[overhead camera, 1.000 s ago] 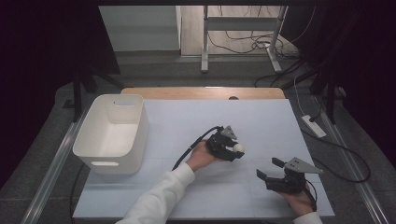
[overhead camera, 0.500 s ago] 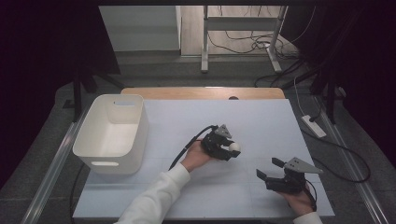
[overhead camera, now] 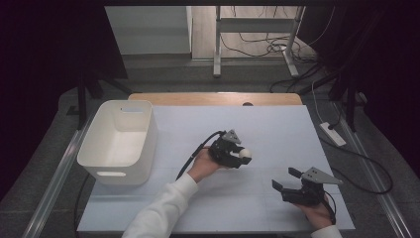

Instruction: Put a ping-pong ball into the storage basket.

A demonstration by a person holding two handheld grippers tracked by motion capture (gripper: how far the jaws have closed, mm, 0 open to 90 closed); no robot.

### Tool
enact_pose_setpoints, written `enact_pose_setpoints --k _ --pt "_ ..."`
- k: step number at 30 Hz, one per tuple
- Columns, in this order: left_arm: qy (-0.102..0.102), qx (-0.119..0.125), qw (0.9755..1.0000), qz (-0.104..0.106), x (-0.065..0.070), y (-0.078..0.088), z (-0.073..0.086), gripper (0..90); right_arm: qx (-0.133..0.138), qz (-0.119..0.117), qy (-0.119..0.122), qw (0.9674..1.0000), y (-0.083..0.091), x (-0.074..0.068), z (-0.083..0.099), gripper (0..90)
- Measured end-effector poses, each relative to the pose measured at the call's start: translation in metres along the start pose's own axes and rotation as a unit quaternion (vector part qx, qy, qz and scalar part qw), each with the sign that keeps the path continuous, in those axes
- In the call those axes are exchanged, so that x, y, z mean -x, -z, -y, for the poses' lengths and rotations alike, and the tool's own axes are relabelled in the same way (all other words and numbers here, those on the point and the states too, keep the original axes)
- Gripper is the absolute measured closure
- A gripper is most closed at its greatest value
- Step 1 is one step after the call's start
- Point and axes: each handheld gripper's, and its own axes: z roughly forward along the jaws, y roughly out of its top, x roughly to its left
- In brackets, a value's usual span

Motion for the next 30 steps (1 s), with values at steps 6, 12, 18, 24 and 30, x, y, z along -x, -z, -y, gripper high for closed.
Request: enact_pose_setpoints --k 6,12,18,24,30 --pt "0.003 0.009 0.9999 -0.005 -0.002 0.008 0.001 50.7 -0.001 0.001 0.000 1.0000 0.000 0.000 0.000 15.9" --pt "0.007 0.014 0.9998 -0.011 -0.005 0.016 0.003 50.7 -0.001 0.001 0.001 1.0000 0.000 0.000 0.000 15.9" --pt "0.008 0.018 0.9996 -0.019 -0.006 0.025 0.005 50.7 -0.001 0.001 0.001 1.0000 0.000 0.000 0.000 15.9" --pt "0.011 0.023 0.9994 -0.024 -0.007 0.032 0.007 50.6 -0.001 0.001 0.001 1.0000 0.000 0.000 0.000 15.9" --pt "0.013 0.030 0.9990 -0.030 -0.008 0.040 0.008 50.6 -0.002 0.001 0.001 1.0000 0.000 0.000 0.000 15.9"
